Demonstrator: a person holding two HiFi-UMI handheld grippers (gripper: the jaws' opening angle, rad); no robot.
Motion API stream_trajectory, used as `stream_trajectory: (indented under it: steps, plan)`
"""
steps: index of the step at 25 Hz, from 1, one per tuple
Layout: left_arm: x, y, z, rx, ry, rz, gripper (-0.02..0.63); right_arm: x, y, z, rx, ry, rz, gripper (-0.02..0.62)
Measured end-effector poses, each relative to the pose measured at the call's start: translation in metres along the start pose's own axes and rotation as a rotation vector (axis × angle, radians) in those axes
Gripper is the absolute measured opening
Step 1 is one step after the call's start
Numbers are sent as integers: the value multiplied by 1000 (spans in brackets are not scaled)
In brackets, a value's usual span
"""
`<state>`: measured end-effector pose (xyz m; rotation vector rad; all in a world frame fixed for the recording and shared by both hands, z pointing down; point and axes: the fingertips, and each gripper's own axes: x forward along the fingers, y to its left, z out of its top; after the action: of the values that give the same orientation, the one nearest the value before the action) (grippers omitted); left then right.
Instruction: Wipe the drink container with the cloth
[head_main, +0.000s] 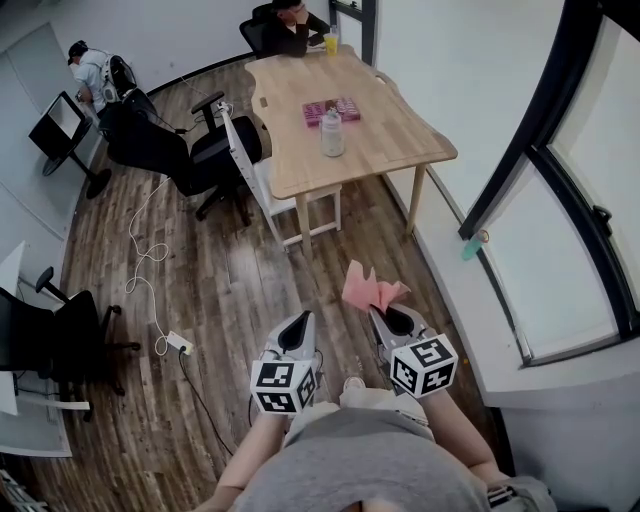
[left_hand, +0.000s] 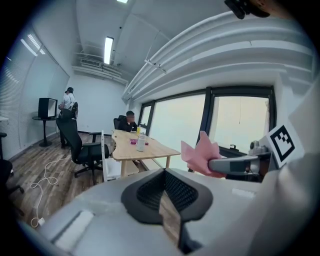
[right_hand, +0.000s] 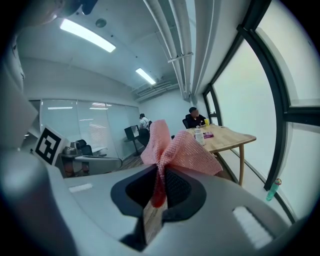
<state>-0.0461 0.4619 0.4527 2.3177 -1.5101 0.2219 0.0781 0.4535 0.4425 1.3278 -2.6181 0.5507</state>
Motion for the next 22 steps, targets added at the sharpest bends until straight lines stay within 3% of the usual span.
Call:
stream_trajectory:
  steps: [22]
  plan:
    - [64, 1, 15, -31, -20, 65, 3, 39, -48, 24, -11, 1, 111, 26]
